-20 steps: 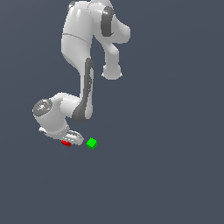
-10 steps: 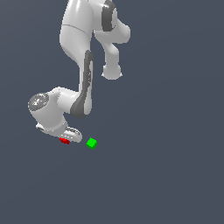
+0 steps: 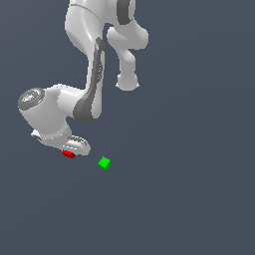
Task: Stack the red cube on top of the green cube.
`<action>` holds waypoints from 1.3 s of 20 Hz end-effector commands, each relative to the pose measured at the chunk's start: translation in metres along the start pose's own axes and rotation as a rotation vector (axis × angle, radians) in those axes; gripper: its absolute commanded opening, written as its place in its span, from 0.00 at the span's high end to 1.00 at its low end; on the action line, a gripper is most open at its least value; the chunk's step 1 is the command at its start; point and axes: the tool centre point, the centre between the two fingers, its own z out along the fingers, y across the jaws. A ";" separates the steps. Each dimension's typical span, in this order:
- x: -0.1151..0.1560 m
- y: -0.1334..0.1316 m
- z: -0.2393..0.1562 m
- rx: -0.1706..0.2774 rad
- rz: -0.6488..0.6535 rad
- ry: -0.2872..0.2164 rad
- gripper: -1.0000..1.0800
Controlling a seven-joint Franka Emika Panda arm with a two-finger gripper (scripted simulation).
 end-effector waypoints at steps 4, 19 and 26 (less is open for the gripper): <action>0.001 0.000 -0.009 0.000 0.000 -0.001 1.00; -0.015 -0.086 0.029 0.000 0.000 0.000 1.00; -0.021 -0.132 0.048 0.000 0.000 0.000 1.00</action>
